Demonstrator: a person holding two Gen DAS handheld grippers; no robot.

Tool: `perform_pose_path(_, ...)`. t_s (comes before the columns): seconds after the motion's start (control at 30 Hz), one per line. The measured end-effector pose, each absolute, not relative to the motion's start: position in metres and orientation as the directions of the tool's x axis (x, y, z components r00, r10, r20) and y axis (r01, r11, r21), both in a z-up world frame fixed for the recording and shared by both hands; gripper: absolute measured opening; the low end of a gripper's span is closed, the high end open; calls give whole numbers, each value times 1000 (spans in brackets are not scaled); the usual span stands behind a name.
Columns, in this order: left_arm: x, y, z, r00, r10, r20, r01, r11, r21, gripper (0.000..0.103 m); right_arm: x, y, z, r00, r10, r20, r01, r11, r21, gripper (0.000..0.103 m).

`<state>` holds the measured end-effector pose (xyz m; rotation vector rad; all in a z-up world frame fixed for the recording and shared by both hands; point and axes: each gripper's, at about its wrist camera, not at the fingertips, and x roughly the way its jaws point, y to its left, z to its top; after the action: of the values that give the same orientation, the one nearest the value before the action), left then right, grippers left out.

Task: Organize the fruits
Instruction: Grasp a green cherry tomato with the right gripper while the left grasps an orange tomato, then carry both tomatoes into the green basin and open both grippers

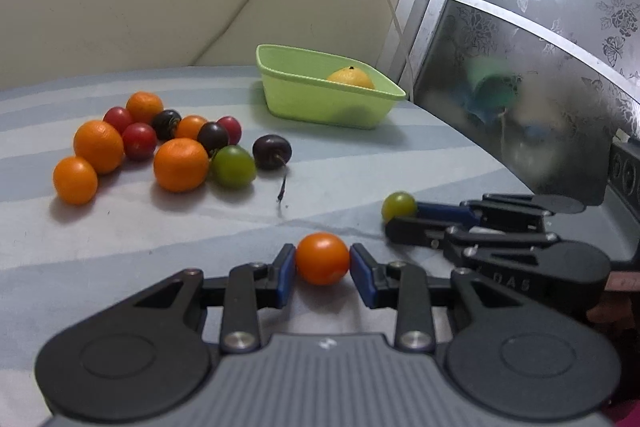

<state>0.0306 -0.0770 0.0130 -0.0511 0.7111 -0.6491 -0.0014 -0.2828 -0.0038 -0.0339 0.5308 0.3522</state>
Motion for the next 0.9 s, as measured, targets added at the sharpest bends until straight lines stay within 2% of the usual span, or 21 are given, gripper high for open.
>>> perform_pose_path(0.13,44,-86,30,585,-573,-574,548,801,-241,30,7,-295,12,845,329,-422,-331,941,72,26)
perform_pose_path(0.37,115,-126,72,637,-584,-503,555,801,-227,30,56,-323,39,936,221,-272,-220,975,34,26)
perform_pose_path(0.53,167,-161,75,645,-557,-524,531,819,-216,30,93,-346,31,951,131,-280,-126,991,36,26)
perform_pose_path(0.73,199,-182,59,644,-511,-569,497,845,-197,31,112,-362,22,945,125,-302,-103,991,85,28)
perform_pose_path(0.8,202,-183,54,640,-504,-580,488,850,-201,32,116,-364,20,949,121,-292,-100,991,88,31)
perform_pose_path(0.83,203,-184,51,638,-500,-586,481,853,-204,34,116,-364,19,950,119,-289,-98,991,88,39)
perform_pose_path(0.87,204,-183,50,640,-494,-589,473,857,-205,44,117,-365,19,950,118,-289,-96,991,92,49)
perform_pose_path(0.9,204,-183,50,647,-489,-585,466,861,-204,48,117,-367,19,949,123,-290,-96,990,103,51)
